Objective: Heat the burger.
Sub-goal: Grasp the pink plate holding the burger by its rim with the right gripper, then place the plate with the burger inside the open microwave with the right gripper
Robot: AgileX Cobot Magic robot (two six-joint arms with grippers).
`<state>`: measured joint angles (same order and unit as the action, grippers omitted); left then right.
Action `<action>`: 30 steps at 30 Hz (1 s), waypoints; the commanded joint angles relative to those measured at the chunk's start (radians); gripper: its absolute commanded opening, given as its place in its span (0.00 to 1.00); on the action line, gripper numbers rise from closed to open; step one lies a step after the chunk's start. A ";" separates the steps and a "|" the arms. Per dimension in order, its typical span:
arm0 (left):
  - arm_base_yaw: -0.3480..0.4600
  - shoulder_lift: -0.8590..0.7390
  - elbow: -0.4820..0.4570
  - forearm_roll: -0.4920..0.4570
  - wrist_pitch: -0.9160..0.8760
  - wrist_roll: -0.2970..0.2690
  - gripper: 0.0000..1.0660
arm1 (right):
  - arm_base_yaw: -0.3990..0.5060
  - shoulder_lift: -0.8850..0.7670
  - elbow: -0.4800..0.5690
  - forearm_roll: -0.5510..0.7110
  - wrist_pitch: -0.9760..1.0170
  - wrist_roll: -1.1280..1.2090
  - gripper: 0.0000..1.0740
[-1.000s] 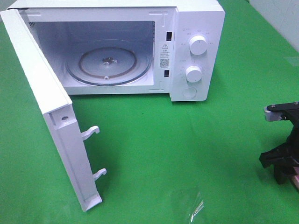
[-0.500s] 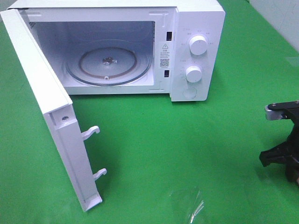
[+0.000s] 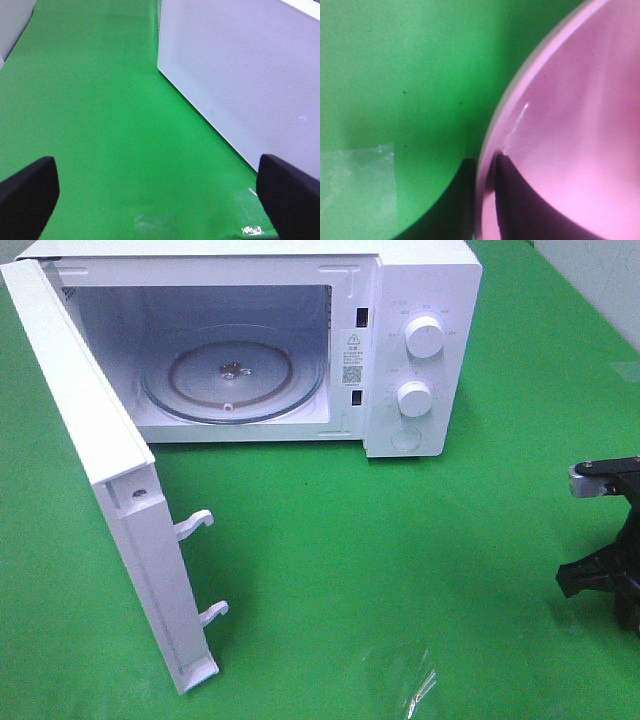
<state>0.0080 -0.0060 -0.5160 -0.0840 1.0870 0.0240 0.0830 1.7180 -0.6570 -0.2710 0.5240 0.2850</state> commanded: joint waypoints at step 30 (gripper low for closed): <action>-0.004 -0.016 0.000 0.002 -0.017 -0.003 0.95 | 0.249 -0.217 0.008 -0.288 0.310 0.254 0.00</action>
<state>0.0080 -0.0060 -0.5160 -0.0840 1.0870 0.0240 0.3150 1.5260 -0.6510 -0.4980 0.7780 0.5240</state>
